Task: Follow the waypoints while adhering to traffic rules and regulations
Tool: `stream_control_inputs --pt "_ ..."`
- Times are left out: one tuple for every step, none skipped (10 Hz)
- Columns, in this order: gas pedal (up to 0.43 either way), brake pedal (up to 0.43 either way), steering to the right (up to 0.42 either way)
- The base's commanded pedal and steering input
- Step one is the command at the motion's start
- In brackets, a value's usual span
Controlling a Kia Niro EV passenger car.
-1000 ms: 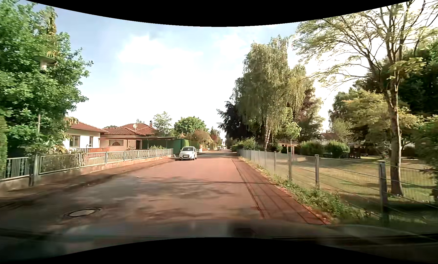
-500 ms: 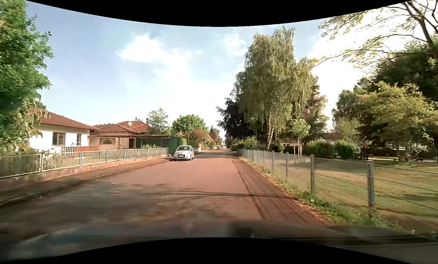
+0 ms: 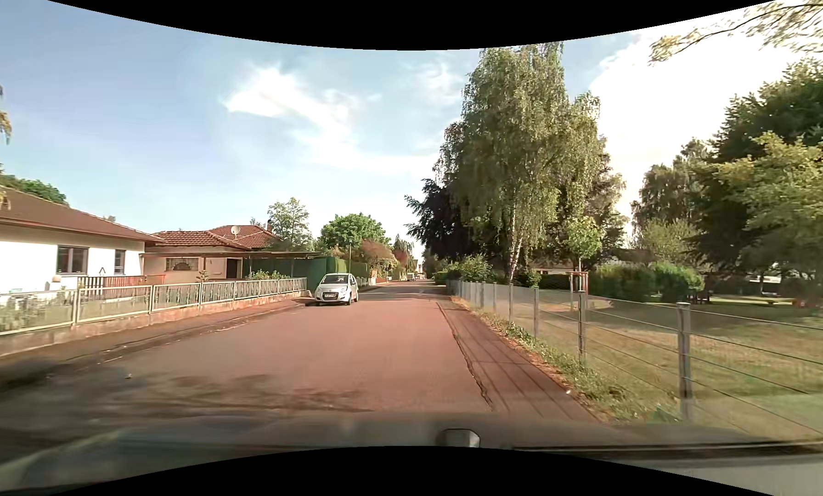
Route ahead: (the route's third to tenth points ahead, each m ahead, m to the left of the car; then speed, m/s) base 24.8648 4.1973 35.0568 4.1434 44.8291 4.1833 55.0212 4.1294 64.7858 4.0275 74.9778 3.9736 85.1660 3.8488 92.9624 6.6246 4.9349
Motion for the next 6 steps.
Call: stream_control_inputs --pt "0.169 0.000 -0.002" --pt "0.169 0.000 -0.002" --pt "0.169 0.000 -0.002" --pt "0.169 0.000 -0.002" --pt "0.157 0.000 -0.002" --pt "0.150 0.000 -0.002"
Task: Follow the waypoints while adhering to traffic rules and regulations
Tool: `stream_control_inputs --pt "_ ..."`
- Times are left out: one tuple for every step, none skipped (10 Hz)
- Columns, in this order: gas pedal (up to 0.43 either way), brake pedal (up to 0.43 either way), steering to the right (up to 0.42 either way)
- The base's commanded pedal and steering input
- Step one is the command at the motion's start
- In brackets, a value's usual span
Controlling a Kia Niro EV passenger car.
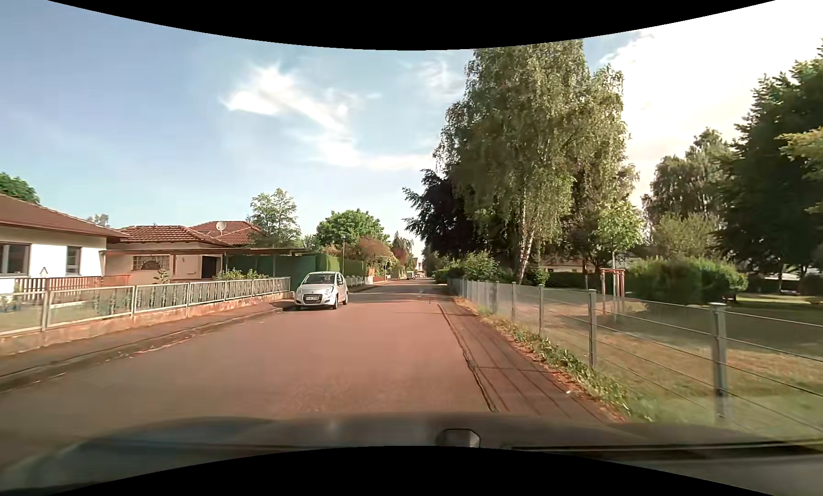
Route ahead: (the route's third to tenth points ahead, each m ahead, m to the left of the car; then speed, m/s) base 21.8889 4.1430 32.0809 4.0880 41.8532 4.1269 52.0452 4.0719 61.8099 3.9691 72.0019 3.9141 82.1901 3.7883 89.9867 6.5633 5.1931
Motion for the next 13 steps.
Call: stream_control_inputs --pt "0.150 0.000 -0.002" --pt "0.150 0.000 -0.002" --pt "0.138 0.000 -0.002" --pt "0.138 0.000 -0.002" --pt "0.138 0.000 -0.002" --pt "0.138 0.000 -0.001" --pt "0.138 0.000 0.000" --pt "0.138 0.000 0.001" --pt "0.138 0.000 0.000" --pt "0.138 0.000 -0.002" --pt "0.138 0.000 -0.002" --pt "0.138 0.000 -0.002" --pt "0.138 0.000 -0.004"
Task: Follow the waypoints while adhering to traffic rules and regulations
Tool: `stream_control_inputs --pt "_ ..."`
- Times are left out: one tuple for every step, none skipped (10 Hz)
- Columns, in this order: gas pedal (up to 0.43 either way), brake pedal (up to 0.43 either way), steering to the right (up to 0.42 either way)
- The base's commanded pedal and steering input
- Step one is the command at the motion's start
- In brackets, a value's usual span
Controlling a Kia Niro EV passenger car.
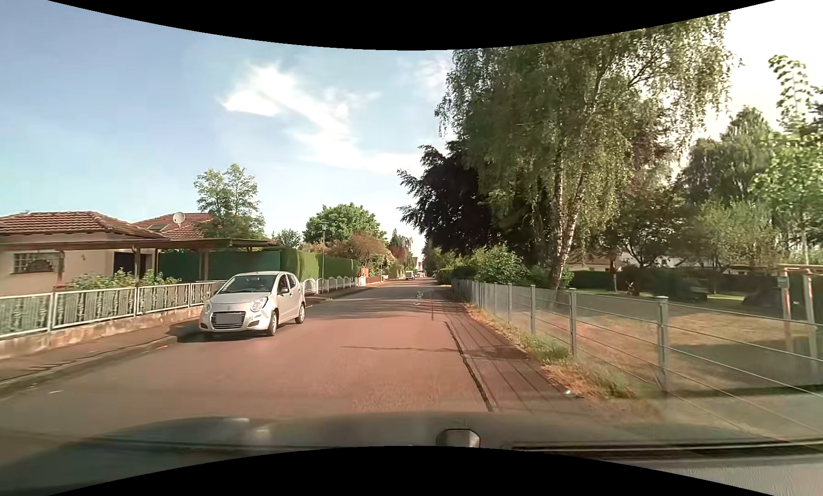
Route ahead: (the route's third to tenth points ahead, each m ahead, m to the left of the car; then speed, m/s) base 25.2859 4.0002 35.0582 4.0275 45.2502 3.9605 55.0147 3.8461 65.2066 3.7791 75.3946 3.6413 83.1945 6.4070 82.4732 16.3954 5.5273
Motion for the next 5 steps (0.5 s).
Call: stream_control_inputs --pt "0.138 0.000 -0.004" --pt "0.138 0.000 -0.005" --pt "0.138 0.000 -0.005" --pt "0.138 0.000 -0.004" --pt "0.138 0.000 -0.005"
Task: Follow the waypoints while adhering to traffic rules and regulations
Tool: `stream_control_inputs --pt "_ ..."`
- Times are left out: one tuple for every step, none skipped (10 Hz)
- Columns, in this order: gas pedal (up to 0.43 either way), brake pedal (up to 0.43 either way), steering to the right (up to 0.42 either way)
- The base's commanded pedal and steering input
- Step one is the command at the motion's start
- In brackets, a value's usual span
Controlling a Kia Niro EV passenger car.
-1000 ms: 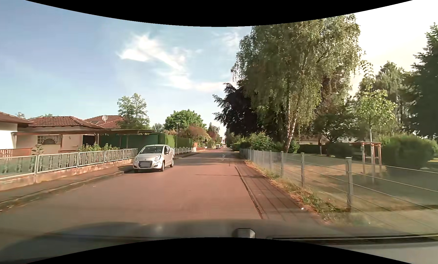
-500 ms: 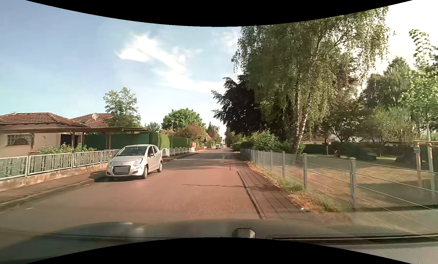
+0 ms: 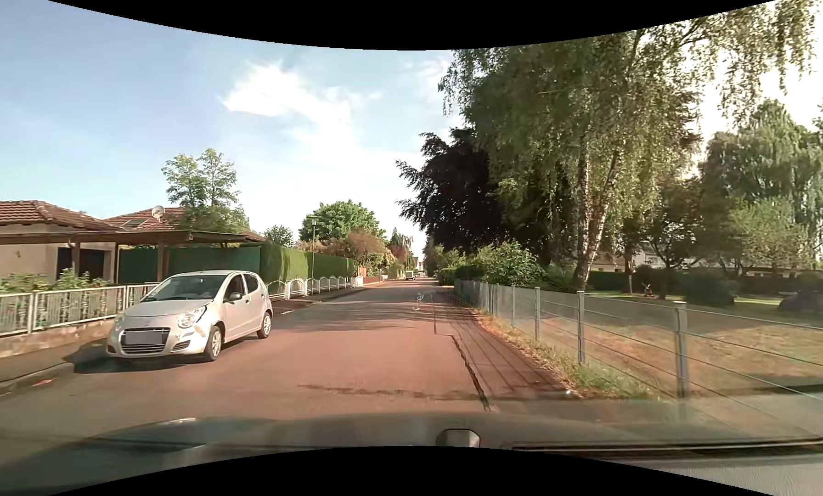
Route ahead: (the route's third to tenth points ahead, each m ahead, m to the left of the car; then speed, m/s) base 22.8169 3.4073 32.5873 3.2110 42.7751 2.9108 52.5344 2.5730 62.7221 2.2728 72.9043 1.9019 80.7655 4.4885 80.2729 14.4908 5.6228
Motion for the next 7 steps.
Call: stream_control_inputs --pt "0.138 0.000 -0.005" --pt "0.138 0.000 -0.006" --pt "0.138 0.000 -0.007" --pt "0.138 0.000 -0.007" --pt "0.138 0.000 -0.008" --pt "0.138 0.000 -0.010" --pt "0.138 0.000 -0.010"
